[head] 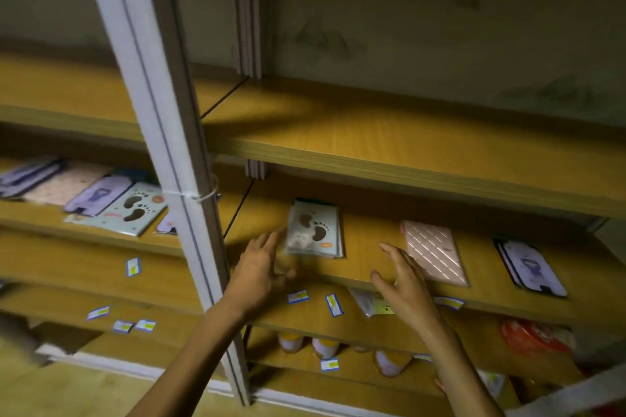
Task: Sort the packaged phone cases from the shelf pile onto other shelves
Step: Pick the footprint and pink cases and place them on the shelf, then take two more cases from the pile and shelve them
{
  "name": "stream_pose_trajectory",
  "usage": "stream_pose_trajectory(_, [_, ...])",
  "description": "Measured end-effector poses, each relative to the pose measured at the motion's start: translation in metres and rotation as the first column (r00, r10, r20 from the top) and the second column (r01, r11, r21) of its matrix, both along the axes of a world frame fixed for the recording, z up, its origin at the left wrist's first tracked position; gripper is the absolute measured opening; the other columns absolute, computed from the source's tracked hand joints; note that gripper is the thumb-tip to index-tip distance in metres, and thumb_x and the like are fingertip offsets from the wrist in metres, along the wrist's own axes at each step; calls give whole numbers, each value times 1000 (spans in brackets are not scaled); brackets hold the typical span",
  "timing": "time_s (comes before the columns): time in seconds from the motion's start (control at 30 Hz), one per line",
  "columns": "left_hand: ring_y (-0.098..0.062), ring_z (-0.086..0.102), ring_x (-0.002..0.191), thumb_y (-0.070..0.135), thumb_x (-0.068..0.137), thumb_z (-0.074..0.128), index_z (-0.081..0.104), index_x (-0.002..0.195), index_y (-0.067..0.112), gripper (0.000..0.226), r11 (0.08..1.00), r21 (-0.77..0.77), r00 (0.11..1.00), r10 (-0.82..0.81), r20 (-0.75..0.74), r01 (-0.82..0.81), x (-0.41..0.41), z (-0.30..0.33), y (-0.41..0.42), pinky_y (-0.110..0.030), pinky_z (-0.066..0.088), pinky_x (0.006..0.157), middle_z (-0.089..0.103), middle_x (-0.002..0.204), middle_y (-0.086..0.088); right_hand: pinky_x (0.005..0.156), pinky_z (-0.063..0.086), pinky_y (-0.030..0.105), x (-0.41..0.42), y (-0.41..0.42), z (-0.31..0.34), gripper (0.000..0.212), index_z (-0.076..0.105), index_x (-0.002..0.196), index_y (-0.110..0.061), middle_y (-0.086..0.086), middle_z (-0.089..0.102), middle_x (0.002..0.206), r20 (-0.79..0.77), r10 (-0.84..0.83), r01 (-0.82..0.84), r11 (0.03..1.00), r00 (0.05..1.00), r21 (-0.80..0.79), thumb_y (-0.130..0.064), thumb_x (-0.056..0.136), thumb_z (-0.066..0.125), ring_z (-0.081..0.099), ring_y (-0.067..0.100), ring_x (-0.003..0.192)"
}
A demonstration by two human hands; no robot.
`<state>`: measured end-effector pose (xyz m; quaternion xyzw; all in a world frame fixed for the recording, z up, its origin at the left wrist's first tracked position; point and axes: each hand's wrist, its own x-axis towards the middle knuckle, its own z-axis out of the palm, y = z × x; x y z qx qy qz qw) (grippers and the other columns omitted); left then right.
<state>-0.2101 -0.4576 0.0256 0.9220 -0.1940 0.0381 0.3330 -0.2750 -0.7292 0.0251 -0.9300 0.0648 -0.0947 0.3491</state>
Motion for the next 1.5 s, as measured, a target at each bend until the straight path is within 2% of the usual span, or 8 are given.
stream_pose_trajectory(0.17, [-17,39,132,44,79,69,30,148,26,82,993,-41,994,109,-1,-109,-58,0,36,-38,39,108,41,145,3,99,41,31,-13,36,0,52,40,136,-35,-10,44,138,-5,146,-146,987,989,67,-33,89,61,37,2,122])
stream_pose_trajectory(0.33, [-14,43,129,54,73,59,34,145,26,81,967,-55,968,250,-13,-251,-112,-5,84,-25,36,105,45,142,4,106,39,34,-20,92,-2,52,39,138,-36,-10,40,143,-27,321,-316,943,947,103,-36,90,60,37,11,132])
stream_pose_trajectory(0.5, [-8,43,126,40,78,72,36,144,27,77,906,-89,911,412,-31,-413,-151,0,143,-17,33,97,44,137,10,107,37,35,-21,164,4,54,38,138,-40,-12,36,146,-35,465,-457,879,885,138,-38,89,59,34,10,134])
stream_pose_trajectory(0.73, [-6,50,117,54,72,60,37,142,32,76,839,-98,844,537,-16,-536,-166,-1,235,-24,42,96,49,130,11,107,38,33,2,268,10,50,40,136,-37,-21,38,126,-29,611,-606,788,791,110,-31,90,60,37,8,129])
stream_pose_trajectory(1.0, [-3,45,110,33,80,72,35,144,26,74,824,-100,829,558,-20,-557,-129,8,355,7,28,81,45,125,13,101,39,28,52,392,8,48,39,131,-45,-20,38,131,-34,631,-624,773,775,116,-35,89,60,33,0,122])
stream_pose_trajectory(1.13, [0,39,116,39,82,71,30,147,30,77,849,-84,853,521,-20,-521,-98,3,407,2,33,80,42,139,11,101,43,34,79,433,4,53,36,136,-42,-9,37,143,-64,572,-562,818,818,124,-38,89,60,35,9,133])
stream_pose_trajectory(1.37, [-14,50,123,41,81,71,29,148,29,80,892,-104,898,439,-39,-441,-24,2,448,-32,46,101,39,146,4,104,45,41,118,453,-6,56,37,139,-34,-5,36,146,-69,439,-427,893,896,140,-37,89,61,31,14,137])
stream_pose_trajectory(1.5, [-11,41,129,39,80,72,33,146,26,78,914,-114,920,392,-12,-390,25,-8,451,-29,39,104,44,144,3,96,46,25,142,448,-18,50,39,136,-33,-4,42,141,-51,371,-361,921,927,146,-33,90,61,37,12,133])
